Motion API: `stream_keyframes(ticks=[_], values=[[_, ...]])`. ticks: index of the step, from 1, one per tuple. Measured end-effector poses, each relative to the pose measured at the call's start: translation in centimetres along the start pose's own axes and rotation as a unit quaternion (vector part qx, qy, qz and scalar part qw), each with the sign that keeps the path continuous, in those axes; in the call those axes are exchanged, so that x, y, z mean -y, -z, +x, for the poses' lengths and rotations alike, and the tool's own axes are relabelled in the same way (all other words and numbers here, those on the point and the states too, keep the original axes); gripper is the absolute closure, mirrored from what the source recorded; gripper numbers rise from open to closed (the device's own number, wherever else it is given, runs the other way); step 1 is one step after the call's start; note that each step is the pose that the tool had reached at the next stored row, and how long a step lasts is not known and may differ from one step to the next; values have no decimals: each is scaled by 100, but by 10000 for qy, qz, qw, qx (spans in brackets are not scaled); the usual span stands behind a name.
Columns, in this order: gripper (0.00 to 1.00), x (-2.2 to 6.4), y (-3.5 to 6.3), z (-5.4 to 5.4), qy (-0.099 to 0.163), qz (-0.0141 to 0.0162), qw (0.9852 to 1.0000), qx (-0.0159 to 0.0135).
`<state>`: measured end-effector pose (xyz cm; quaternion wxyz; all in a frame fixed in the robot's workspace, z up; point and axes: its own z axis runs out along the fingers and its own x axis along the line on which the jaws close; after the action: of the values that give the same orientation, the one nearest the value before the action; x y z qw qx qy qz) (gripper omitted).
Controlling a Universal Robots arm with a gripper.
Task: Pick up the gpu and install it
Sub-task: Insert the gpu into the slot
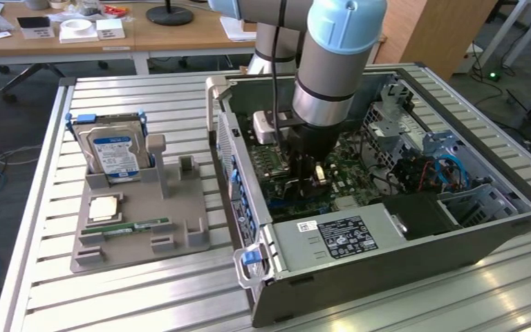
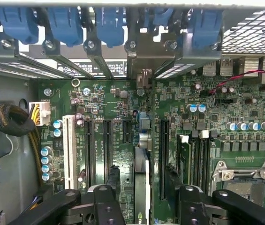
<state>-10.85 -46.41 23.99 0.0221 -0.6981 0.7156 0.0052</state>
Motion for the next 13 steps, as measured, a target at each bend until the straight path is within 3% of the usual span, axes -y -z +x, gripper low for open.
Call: stream_keyframes(ticks=[13], values=[[49, 8, 356, -14, 0, 0, 10000, 0]])
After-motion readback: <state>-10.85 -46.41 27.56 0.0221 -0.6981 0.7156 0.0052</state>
